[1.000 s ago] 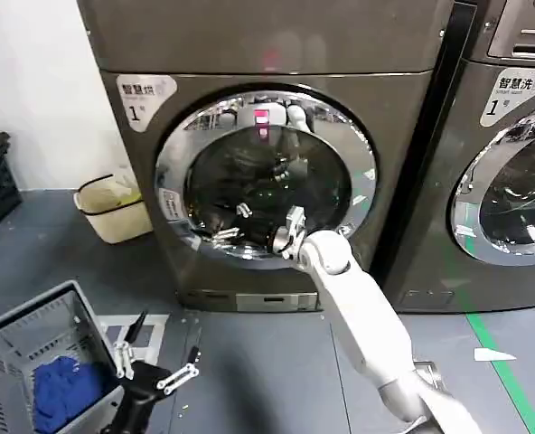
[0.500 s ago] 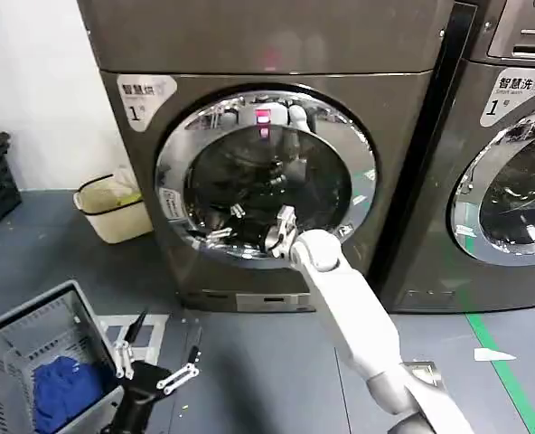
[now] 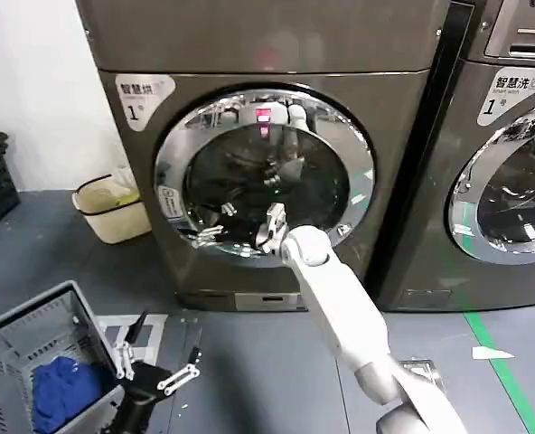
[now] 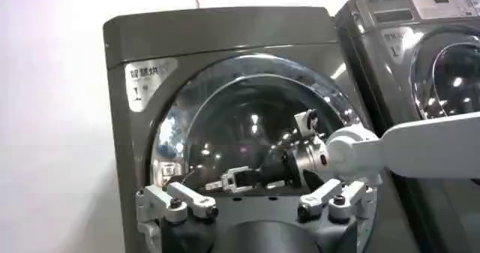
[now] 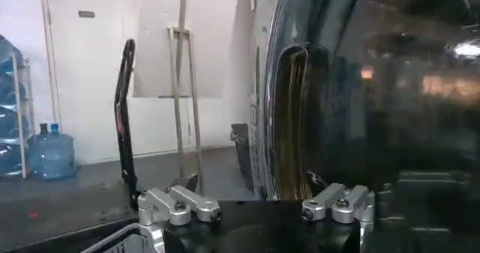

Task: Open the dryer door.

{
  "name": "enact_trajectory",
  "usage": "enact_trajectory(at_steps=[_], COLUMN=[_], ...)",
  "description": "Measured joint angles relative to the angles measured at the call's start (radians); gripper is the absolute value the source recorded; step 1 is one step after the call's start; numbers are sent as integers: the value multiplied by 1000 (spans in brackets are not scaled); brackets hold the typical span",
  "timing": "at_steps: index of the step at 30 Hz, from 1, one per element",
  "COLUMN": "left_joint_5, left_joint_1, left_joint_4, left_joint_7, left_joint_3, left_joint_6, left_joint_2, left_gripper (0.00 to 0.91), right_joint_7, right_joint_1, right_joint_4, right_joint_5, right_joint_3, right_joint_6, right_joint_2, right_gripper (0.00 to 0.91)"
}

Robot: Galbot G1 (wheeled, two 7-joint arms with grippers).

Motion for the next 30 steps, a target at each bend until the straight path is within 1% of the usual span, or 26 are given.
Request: enact_trajectory(at_steps=[8,25,30], left_joint_5=[1,1,1], left_joint_1=[3,1,-1], left_joint_4=[-2,-2,1], left_joint_7=[1,1,1], left_joint_3=[0,1,-1], left_joint_6=[-1,0,4], left_joint_2=[-2,-3,-3], left_gripper=[907,907,907], right_joint_7=[-4,-17,-26], right_joint_1=[5,-11,-21], right_joint_4=[-5,37,71], right_joint_5=[-1,4,48], right_joint_3=[-21,-87,-114], right_joint_6=[-1,-5,-22], right_joint_2=[-1,-2,-2], right_gripper=[907,907,907])
